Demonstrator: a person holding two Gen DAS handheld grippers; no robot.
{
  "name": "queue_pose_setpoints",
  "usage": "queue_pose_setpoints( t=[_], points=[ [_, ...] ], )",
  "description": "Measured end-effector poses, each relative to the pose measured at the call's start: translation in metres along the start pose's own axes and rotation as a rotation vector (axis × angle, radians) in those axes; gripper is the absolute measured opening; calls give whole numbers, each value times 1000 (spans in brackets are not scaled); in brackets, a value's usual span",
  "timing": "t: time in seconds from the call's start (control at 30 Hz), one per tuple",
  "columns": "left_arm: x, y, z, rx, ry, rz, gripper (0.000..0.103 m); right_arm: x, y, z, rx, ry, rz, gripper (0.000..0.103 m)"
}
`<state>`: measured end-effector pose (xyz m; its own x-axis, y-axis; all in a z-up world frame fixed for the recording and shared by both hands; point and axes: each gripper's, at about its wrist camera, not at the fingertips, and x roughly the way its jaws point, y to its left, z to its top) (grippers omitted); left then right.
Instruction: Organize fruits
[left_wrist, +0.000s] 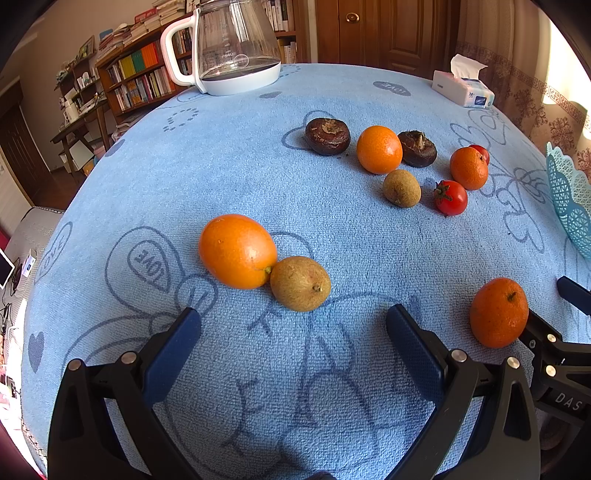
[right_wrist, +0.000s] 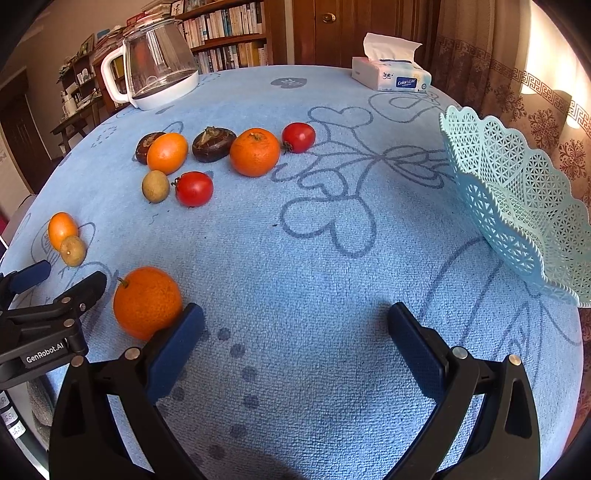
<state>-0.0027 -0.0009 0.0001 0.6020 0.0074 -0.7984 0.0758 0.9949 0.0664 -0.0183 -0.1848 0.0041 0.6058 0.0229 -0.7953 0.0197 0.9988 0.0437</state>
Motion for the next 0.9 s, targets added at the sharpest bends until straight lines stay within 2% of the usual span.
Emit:
queue_pose_setpoints(
  t=[0.6, 0.9],
  points=[
    [0, 0, 0, 0, 0, 1, 98, -3, -5, -2, 11, -14, 41, 101],
    [0, 0, 2, -4, -3, -4, 98, -10, -21, -3, 87, -63, 161, 101]
  ],
)
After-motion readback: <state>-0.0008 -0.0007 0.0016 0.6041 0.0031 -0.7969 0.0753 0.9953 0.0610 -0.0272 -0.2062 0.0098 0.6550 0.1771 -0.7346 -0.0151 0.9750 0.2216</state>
